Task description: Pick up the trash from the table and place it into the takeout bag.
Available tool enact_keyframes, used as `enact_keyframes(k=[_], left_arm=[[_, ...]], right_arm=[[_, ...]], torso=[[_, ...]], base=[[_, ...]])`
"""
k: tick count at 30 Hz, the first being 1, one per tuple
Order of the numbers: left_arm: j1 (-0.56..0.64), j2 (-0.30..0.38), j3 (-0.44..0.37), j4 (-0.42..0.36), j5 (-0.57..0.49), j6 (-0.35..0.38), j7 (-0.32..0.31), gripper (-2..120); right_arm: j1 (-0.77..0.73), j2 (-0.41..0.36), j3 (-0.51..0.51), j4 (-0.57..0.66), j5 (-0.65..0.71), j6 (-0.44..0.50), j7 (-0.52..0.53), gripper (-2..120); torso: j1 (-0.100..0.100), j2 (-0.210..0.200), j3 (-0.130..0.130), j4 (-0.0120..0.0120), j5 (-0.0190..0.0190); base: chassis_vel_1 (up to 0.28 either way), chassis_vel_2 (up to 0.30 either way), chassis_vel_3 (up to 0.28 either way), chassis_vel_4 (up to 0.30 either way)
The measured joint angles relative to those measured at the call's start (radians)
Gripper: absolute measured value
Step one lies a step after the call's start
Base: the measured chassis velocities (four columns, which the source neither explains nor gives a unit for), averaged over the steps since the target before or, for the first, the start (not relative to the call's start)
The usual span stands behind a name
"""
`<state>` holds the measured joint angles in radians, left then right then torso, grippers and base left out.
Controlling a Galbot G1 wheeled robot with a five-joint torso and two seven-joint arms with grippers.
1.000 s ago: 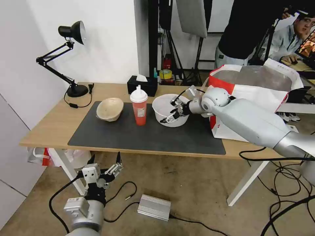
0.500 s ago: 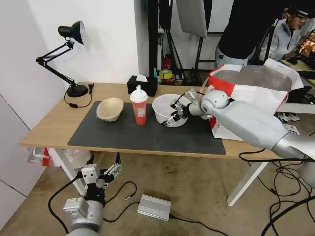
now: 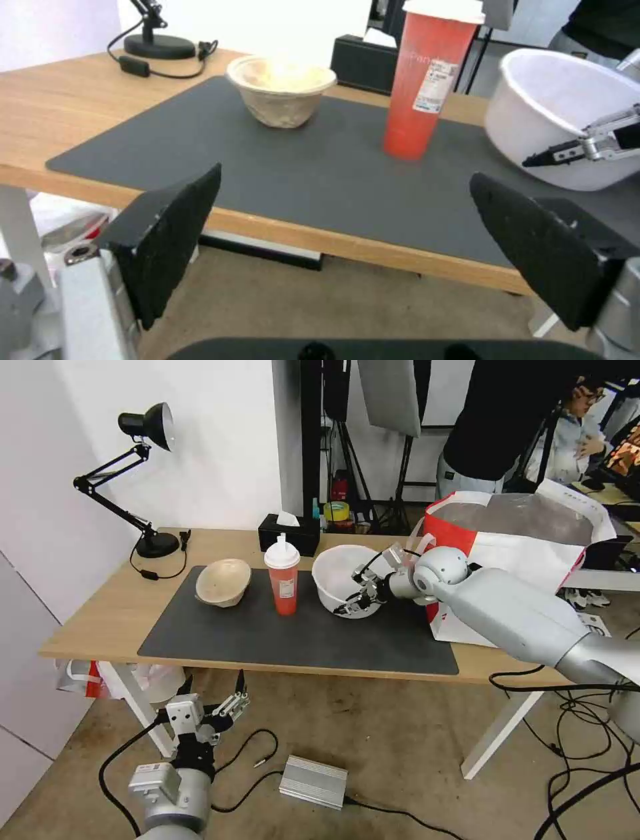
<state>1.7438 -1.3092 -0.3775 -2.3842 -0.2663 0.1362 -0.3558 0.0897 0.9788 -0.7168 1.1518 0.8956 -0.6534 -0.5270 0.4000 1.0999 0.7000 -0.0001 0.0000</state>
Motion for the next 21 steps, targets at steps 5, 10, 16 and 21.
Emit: enact_keyframes(k=[5, 10, 16, 21], left_arm=[[-0.005, 0.0, 0.004, 0.005, 0.0, 0.0, 0.0, 100], [-0.01, 0.001, 0.004, 0.008, -0.001, 0.0, -0.001, 100], [-0.011, 0.002, 0.001, 0.008, -0.002, 0.0, -0.002, 100], [-0.01, 0.001, 0.001, 0.008, -0.002, 0.0, -0.002, 100]], right_arm=[[0.0, 0.005, 0.002, -0.006, -0.001, 0.002, 0.0, 19], [0.004, 0.006, 0.003, -0.011, -0.002, 0.005, 0.002, 0], [0.01, 0.006, 0.003, -0.012, -0.001, 0.008, 0.001, 0], [0.021, 0.004, 0.01, -0.012, 0.004, 0.014, -0.001, 0]], torso=[[0.0, 0.0, 0.0, 0.0, -0.0001], [0.0, 0.0, 0.0, -0.0001, -0.0002], [0.0, 0.0, 0.0, 0.0001, 0.0], [0.0, 0.0, 0.0, 0.0001, 0.0]], base=[[0.0, 0.0, 0.0, 0.0], [0.0, 0.0, 0.0, 0.0], [0.0, 0.0, 0.0, 0.0], [0.0, 0.0, 0.0, 0.0]])
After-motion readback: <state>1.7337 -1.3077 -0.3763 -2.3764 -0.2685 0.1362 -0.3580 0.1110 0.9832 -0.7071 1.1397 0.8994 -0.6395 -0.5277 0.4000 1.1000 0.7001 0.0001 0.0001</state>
